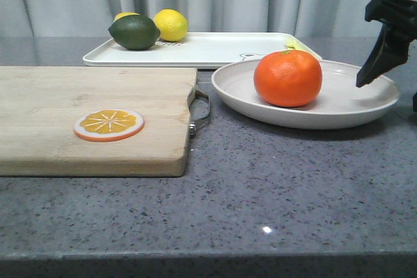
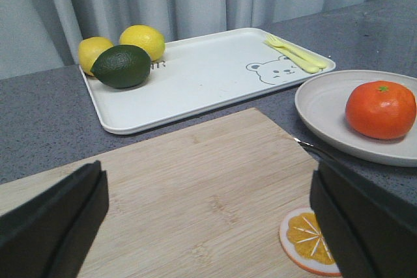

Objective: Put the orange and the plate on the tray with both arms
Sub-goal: 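Move the right gripper to the plate rim and grasp it, then lift the plate with the right gripper and lower it onto the tray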

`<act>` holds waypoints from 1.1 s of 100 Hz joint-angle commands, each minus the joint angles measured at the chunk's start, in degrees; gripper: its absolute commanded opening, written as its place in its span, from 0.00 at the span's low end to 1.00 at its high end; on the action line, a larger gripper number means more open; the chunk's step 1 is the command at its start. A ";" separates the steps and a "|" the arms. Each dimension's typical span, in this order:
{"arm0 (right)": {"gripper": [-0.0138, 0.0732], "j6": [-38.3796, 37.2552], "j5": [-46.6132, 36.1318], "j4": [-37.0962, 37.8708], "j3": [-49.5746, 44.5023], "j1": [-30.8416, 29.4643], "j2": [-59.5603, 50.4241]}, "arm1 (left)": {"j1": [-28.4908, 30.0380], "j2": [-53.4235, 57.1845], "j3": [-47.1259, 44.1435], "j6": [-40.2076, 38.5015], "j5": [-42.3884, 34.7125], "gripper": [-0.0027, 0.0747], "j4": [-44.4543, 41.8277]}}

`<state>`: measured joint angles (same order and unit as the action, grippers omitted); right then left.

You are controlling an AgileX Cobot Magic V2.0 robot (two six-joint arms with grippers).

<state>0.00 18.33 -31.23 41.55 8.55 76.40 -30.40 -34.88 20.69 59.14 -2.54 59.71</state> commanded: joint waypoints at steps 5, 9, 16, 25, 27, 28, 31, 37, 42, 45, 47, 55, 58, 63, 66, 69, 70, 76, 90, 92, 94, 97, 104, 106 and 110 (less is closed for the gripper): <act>0.68 0.00 -2.81 -0.80 1.64 -0.03 -1.11 | 0.13 0.20 1.59 0.10 -2.38 0.81 0.26; 0.64 0.00 -2.74 -0.80 1.64 -0.03 -1.11 | 0.13 0.20 1.59 0.10 -2.38 0.81 0.26; 0.59 0.00 -2.70 -0.80 1.64 -0.03 -1.11 | 0.13 0.20 1.59 0.10 -2.38 0.81 0.26; 0.57 0.00 -2.67 -0.82 1.64 -0.03 -1.11 | 0.13 0.20 1.59 0.10 -2.38 0.81 0.26; 0.57 0.00 -2.67 -0.87 1.64 -0.03 -1.11 | 0.13 0.20 1.59 0.10 -2.38 0.81 0.26; 0.57 0.00 -2.67 -0.86 1.64 -0.03 -1.11 | 0.13 0.20 1.59 0.10 -2.38 0.81 0.26; 0.57 0.00 -2.67 -0.91 1.64 -0.03 -1.11 | 0.13 0.20 1.59 0.10 -2.38 0.81 0.26; 0.57 0.00 -2.55 -1.16 1.64 -0.03 -1.11 | 0.13 0.20 1.59 0.10 -2.38 0.81 0.26; 0.57 0.00 -2.34 -1.24 1.64 -0.03 -1.11 | 0.13 0.20 1.59 0.10 -2.38 0.81 0.26; 0.57 0.00 -2.08 -1.24 1.64 -0.03 -1.11 | 0.13 0.20 1.59 0.10 -2.38 0.81 0.26; 0.57 0.00 -1.98 -1.24 1.64 -0.03 -1.11 | 0.13 0.20 1.59 0.10 -2.38 0.81 0.26; 0.57 0.00 -1.44 -1.24 1.64 -0.03 -1.11 | 0.13 0.20 1.59 0.10 -2.38 0.81 0.26; 0.57 0.00 -1.22 -1.24 1.64 -0.03 -1.11 | 0.13 0.20 1.59 0.10 -2.38 0.81 0.26; 0.56 0.00 -0.93 -1.24 1.64 -0.03 -1.11 | 0.13 0.20 1.59 0.10 -2.38 0.81 0.26; 0.54 0.00 -0.69 -1.24 1.64 -0.03 -1.11 | 0.13 0.20 1.59 0.10 -2.38 0.81 0.26; 0.52 0.00 -0.58 -1.24 1.64 -0.03 -1.11 | 0.13 0.20 1.59 0.10 -2.38 0.81 0.26; 0.51 0.00 -0.56 -1.24 1.64 -0.03 -1.11 | 0.13 0.20 1.59 0.10 -2.38 0.81 0.26; 0.46 0.00 -0.41 -1.24 1.64 -0.03 -1.11 | 0.13 0.20 1.59 0.10 -2.38 0.81 0.26; 0.34 0.00 -0.18 -1.26 1.64 -0.03 -1.11 | 0.13 0.20 1.59 0.10 -2.38 0.81 0.26; 0.32 0.00 -0.16 -1.26 1.64 -0.03 -1.11 | 0.13 0.20 1.59 0.10 -2.38 0.81 0.26; 0.31 0.00 -0.10 -1.31 1.64 -0.03 -1.11 | 0.13 0.20 1.59 0.10 -2.38 0.81 0.26; 0.28 0.00 -0.11 -1.31 1.64 -0.03 -1.11 | 0.13 0.20 1.59 0.10 -2.38 0.81 0.26; 0.22 0.00 -0.11 -1.37 1.64 -0.03 -1.11 | 0.13 0.20 1.59 0.10 -2.38 0.81 0.26; 0.20 0.00 -0.11 -1.39 1.64 -0.03 -1.11 | 0.13 0.20 1.59 0.10 -2.38 0.81 0.26; 0.17 0.00 -0.11 -1.44 1.64 -0.03 -1.11 | 0.13 0.20 1.59 0.10 -2.38 0.81 0.26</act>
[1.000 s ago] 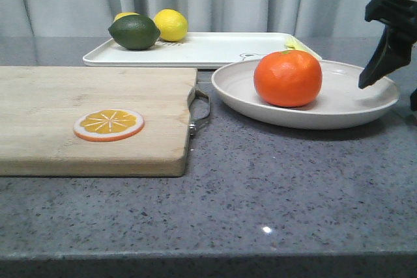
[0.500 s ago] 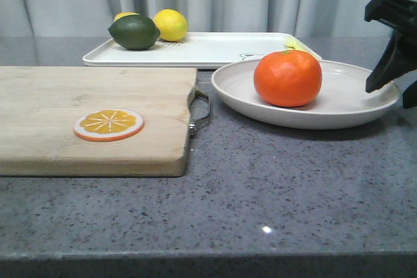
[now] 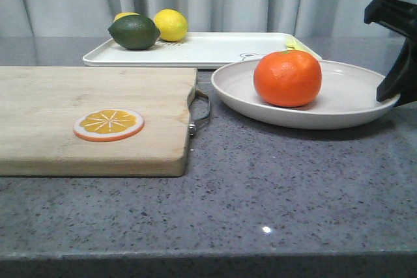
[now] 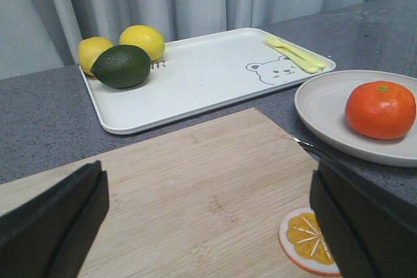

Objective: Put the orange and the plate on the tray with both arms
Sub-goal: 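Lift the plate with the right gripper and lower it onto the tray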

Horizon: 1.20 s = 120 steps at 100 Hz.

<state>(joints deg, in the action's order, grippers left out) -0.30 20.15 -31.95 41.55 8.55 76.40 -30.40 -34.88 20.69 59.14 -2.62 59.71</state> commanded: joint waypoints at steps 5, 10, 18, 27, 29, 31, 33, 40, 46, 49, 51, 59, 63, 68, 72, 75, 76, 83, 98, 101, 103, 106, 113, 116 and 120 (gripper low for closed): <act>0.12 0.30 -2.06 -0.92 1.64 -0.03 -1.11 | 0.13 0.20 1.59 0.10 -2.30 0.81 0.26; 0.07 0.30 -2.14 -1.06 1.64 -0.03 -1.11 | 0.13 0.20 1.59 0.10 -2.30 0.81 0.26; 0.09 0.30 -2.14 -1.76 1.64 -0.03 -1.11 | 0.13 0.20 1.59 0.10 -2.30 0.81 0.26; 0.09 0.30 -2.09 -2.54 1.64 -0.03 -1.29 | 0.13 0.20 1.59 0.10 -2.30 0.81 0.26; 0.09 0.30 -2.09 -2.72 1.64 -0.03 -1.29 | 0.13 0.20 1.59 0.10 -2.30 0.81 0.26; 0.09 0.30 -2.04 -2.99 1.64 -0.03 -1.37 | 0.13 0.20 1.59 0.10 -2.30 0.81 0.26; 0.09 0.30 -2.04 -3.21 1.64 -0.03 -1.39 | 0.13 0.20 1.59 0.10 -2.30 0.81 0.26; 0.09 0.30 -1.90 -4.00 1.64 -0.03 -1.85 | 0.13 0.20 1.59 0.10 -2.30 0.81 0.26; 0.09 0.30 -1.55 -4.69 1.92 -0.03 -2.48 | 0.13 0.20 1.59 0.10 -2.30 0.81 0.26; 0.09 0.30 -1.04 -4.77 2.35 -0.03 -2.75 | 0.13 0.20 1.59 0.10 -2.30 0.81 0.26; 0.09 0.30 -0.53 -4.77 2.81 -0.03 -2.99 | 0.13 0.20 1.59 0.10 -2.30 0.81 0.26; 0.09 0.30 1.73 -4.71 5.28 -0.03 -3.19 | 0.13 0.20 1.59 0.10 -2.30 0.81 0.26; 0.09 0.30 2.56 -4.71 7.02 -0.03 -3.19 | 0.13 0.20 1.59 0.10 -2.30 0.81 0.26; 0.09 0.30 3.74 -4.57 9.31 -0.03 -3.07 | 0.13 0.20 1.59 0.10 -2.30 0.81 0.26; 0.09 0.30 4.32 -4.45 11.42 -0.03 -2.87 | 0.13 0.20 1.59 0.10 -2.30 0.81 0.26; 0.09 0.30 4.79 -4.30 12.91 -0.03 -2.71 | 0.13 0.20 1.59 0.10 -2.30 0.81 0.26; 0.09 0.30 4.90 -4.23 13.66 -0.03 -2.62 | 0.13 0.20 1.59 0.10 -2.30 0.81 0.26; 0.09 0.30 6.21 -3.79 17.66 -0.03 -1.46 | 0.13 0.20 1.59 0.10 -2.30 0.81 0.26; 0.09 0.30 9.97 -1.90 27.20 -0.03 3.58 | 0.13 0.20 1.59 0.10 -2.30 0.81 0.26; 0.09 0.30 10.84 -1.66 29.16 -0.03 4.86 | 0.13 0.20 1.59 0.10 -2.30 0.81 0.26; 0.09 0.30 11.35 -1.47 30.58 -0.03 5.88 | 0.13 0.20 1.59 0.10 -2.30 0.81 0.26; 0.09 0.30 12.08 -1.37 32.52 -0.03 7.25 | 0.13 0.20 1.59 0.10 -2.30 0.81 0.26; 0.09 0.30 14.30 -0.90 37.53 -0.03 10.98 | 0.13 0.20 1.59 0.10 -2.30 0.81 0.26; 0.09 0.30 15.27 -0.76 40.11 -0.03 12.55 | 0.13 0.20 1.59 0.10 -2.30 0.81 0.26; 0.09 0.30 16.77 -0.40 42.67 -0.03 15.00 | 0.13 0.20 1.59 0.10 -2.30 0.81 0.26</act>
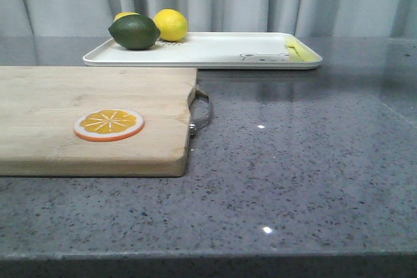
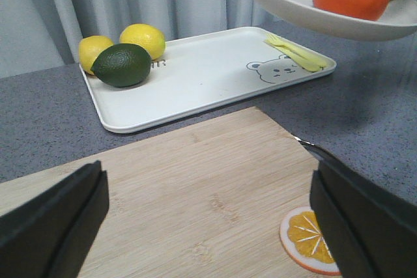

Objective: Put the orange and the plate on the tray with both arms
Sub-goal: 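Lift the plate with the right gripper and lower it onto the tray, then open the right gripper and raise it away from the plate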

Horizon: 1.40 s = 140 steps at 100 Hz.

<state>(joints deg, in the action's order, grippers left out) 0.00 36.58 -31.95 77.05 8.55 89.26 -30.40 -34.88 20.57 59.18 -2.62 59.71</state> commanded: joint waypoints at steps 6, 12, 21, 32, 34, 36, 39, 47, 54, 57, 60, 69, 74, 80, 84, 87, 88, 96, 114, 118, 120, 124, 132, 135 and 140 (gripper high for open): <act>0.09 0.00 2.25 0.28 11.70 -0.03 5.76 | 0.13 0.20 1.71 0.06 -2.30 0.81 0.26; 0.09 0.00 4.12 1.32 16.00 -0.03 8.86 | 0.13 0.20 1.71 0.06 -2.30 0.81 0.26; 0.09 0.00 6.10 3.29 21.26 -0.03 13.44 | 0.13 0.20 1.71 0.06 -2.30 0.81 0.26; 0.09 0.00 7.40 3.99 27.67 -0.03 18.36 | 0.13 0.20 1.71 0.06 -2.30 0.81 0.26; 0.09 0.00 7.57 4.09 28.84 -0.03 19.23 | 0.13 0.20 1.71 0.06 -2.30 0.81 0.26; 0.09 0.00 7.71 4.17 29.99 -0.03 19.78 | 0.13 0.20 1.71 0.06 -2.30 0.81 0.26; 0.09 0.00 7.77 4.35 31.43 -0.03 21.14 | 0.13 0.20 1.71 0.06 -2.30 0.81 0.26; 0.09 0.00 7.84 4.94 35.62 -0.03 23.87 | 0.13 0.20 1.71 0.06 -2.30 0.81 0.26; 0.09 0.00 7.90 5.78 38.81 0.05 26.14 | 0.13 0.20 1.71 0.06 -2.30 0.81 0.26; 0.09 0.00 7.90 6.18 39.96 0.05 26.98 | 0.13 0.20 1.71 0.06 -2.30 0.81 0.26; 0.09 0.00 7.90 6.45 41.02 0.17 28.02 | 0.13 0.20 1.71 0.06 -2.30 0.81 0.26; 0.09 0.00 8.08 7.75 44.28 0.50 30.64 | 0.13 0.20 1.71 0.06 -2.19 0.81 0.26; 0.09 0.00 8.14 8.22 45.65 0.68 31.97 | 0.13 0.20 1.71 0.06 -2.20 0.81 0.26; 0.09 0.00 8.27 8.69 46.98 1.00 33.40 | 0.13 0.20 1.71 0.06 -2.20 0.81 0.26; 0.09 0.00 8.42 8.75 47.64 1.09 34.43 | 0.13 0.20 1.71 0.06 -2.20 0.81 0.42; 0.09 0.00 8.52 8.75 48.20 1.20 35.15 | 0.13 0.20 1.71 0.06 -2.20 0.81 0.59; 0.09 0.00 8.52 8.75 48.30 1.20 35.41 | 0.13 0.20 1.71 0.06 -2.20 0.81 0.87; 0.09 -1.29 8.44 8.75 49.01 1.20 36.84 | 0.13 0.20 1.71 0.06 -2.20 0.81 1.52; 0.09 -1.80 7.93 8.80 49.49 1.20 39.11 | 0.13 0.20 1.71 0.06 -2.20 0.81 1.52; 0.09 -2.11 7.87 8.80 49.56 1.20 39.51 | 0.13 0.20 1.71 0.06 -2.20 0.81 1.52; 0.09 -2.24 7.81 8.80 49.56 1.20 39.63 | 0.13 0.20 1.71 0.06 -2.20 0.81 1.52; 0.09 -2.47 7.65 8.80 49.56 1.20 39.95 | 0.13 0.20 1.71 0.06 -2.20 0.81 1.52; 0.09 -2.59 7.18 8.80 49.56 1.20 40.13 | 0.13 0.20 1.71 0.06 -2.20 0.81 1.52; 0.09 -2.59 6.93 8.80 49.56 1.20 40.13 | 0.13 0.20 1.71 0.06 -2.20 0.81 1.52; 0.09 -2.59 6.76 8.80 49.56 1.20 40.13 | 0.13 0.20 1.71 0.06 -2.20 0.81 1.52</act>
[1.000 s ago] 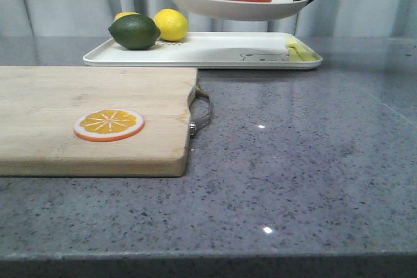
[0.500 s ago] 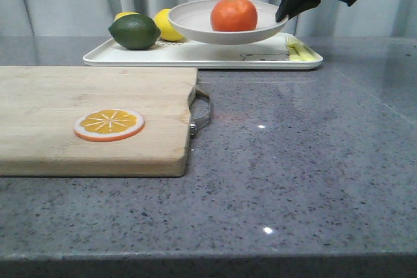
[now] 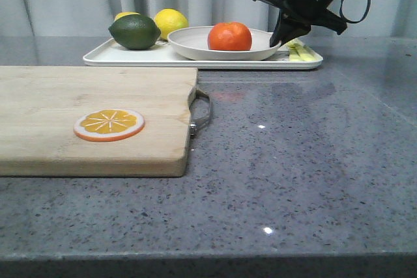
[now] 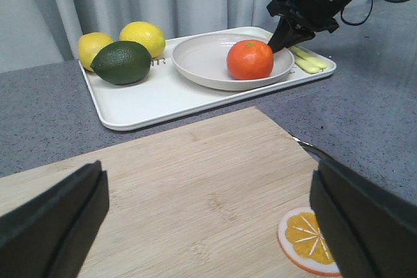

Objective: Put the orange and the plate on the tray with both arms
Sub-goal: 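Open the right gripper and raise it away from the plate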

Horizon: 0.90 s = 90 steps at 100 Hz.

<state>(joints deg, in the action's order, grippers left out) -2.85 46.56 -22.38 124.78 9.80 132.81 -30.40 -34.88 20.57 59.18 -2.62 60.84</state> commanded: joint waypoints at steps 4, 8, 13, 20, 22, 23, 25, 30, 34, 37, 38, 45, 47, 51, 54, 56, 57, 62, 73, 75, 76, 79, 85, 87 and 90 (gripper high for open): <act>0.09 0.26 -3.21 -0.77 1.83 -0.05 -3.41 | 0.13 0.20 1.71 0.06 -2.20 0.81 0.40; 0.09 0.26 -3.21 -0.77 1.83 -0.05 -3.41 | 0.13 0.20 1.71 0.06 -2.20 0.81 0.40; 0.09 0.26 -3.17 -0.77 1.83 -0.05 -3.41 | 0.13 0.20 1.71 0.06 -2.20 0.81 0.40; 0.09 0.26 -3.30 -0.77 1.83 -0.05 -3.41 | 0.13 0.20 1.71 0.06 -2.20 0.81 0.40; 0.10 0.26 -3.44 -0.77 1.83 -0.05 -3.41 | 0.13 0.20 1.71 0.06 -2.20 0.81 0.40; 0.10 0.26 -3.57 -0.82 1.83 -0.05 -3.41 | 0.13 0.20 1.71 0.06 -2.20 0.81 0.40; 0.10 0.26 -3.62 -0.82 1.83 -0.05 -3.41 | 0.13 0.20 1.71 0.06 -2.20 0.81 0.40; 0.12 0.26 -3.68 -0.82 1.83 -0.05 -3.41 | 0.13 0.20 1.71 0.06 -2.20 0.81 0.40; 0.15 0.26 -3.68 -0.82 1.83 -0.05 -3.41 | 0.13 0.20 1.71 0.06 -2.20 0.81 0.40; 0.19 0.26 -3.62 -0.82 1.83 -0.05 -3.41 | 0.13 0.20 1.71 0.06 -2.20 0.81 0.40; 0.20 0.26 -3.62 -0.82 1.83 -0.05 -3.41 | 0.13 0.20 1.71 0.06 -2.20 0.81 0.40; 0.29 0.26 -3.62 -0.82 1.83 -0.05 -3.41 | 0.13 0.20 1.71 0.06 -2.20 0.81 0.40; 0.31 0.26 -3.69 -0.82 1.83 -0.05 -3.41 | 0.13 0.20 1.71 0.06 -2.20 0.81 0.40; 0.36 0.26 -3.68 -0.82 1.83 -0.05 -3.41 | 0.13 0.20 1.71 0.06 -2.20 0.81 0.40; 0.38 0.26 -3.68 -0.82 1.83 -0.05 -3.47 | 0.13 0.20 1.71 0.06 -2.20 0.81 0.40; 0.40 0.26 -3.68 -0.82 1.83 -0.05 -3.54 | 0.13 0.20 1.71 0.06 -2.20 0.81 0.40; 0.41 0.26 -3.68 -0.82 1.83 -0.05 -3.54 | 0.13 0.20 1.71 0.06 -2.20 0.81 0.40; 0.45 0.26 -3.82 -0.92 1.83 -0.05 -3.60 | 0.13 0.20 1.71 0.06 -2.20 0.81 0.40; 0.53 0.26 -5.02 -0.92 2.37 -0.17 -4.13 | 0.13 0.20 1.71 0.06 -2.20 0.81 0.40; 0.54 0.26 -5.23 -0.92 2.58 -0.17 -4.26 | 0.13 0.20 1.71 0.06 -2.20 0.81 0.40; 0.55 0.26 -5.23 -0.92 2.85 -0.17 -4.27 | 0.13 0.20 1.71 0.06 -2.20 0.81 0.40; 0.56 0.26 -5.23 -0.92 3.49 -0.23 -4.51 | 0.13 0.20 1.71 0.06 -2.20 0.81 0.40; 0.57 0.26 -5.23 -0.92 5.14 -0.23 -4.92 | 0.13 0.20 1.71 0.06 -2.20 0.81 0.40; 0.57 0.26 -5.16 -0.92 5.71 -0.23 -5.05 | 0.13 0.20 1.71 0.06 -2.20 0.81 0.40; 0.57 0.26 -4.91 -0.92 6.58 -0.23 -5.35 | 0.13 0.20 1.71 0.06 -2.20 0.81 0.40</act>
<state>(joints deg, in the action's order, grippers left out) -2.94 44.85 -22.38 127.34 9.80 133.28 -30.40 -34.88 20.57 59.18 -2.62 60.97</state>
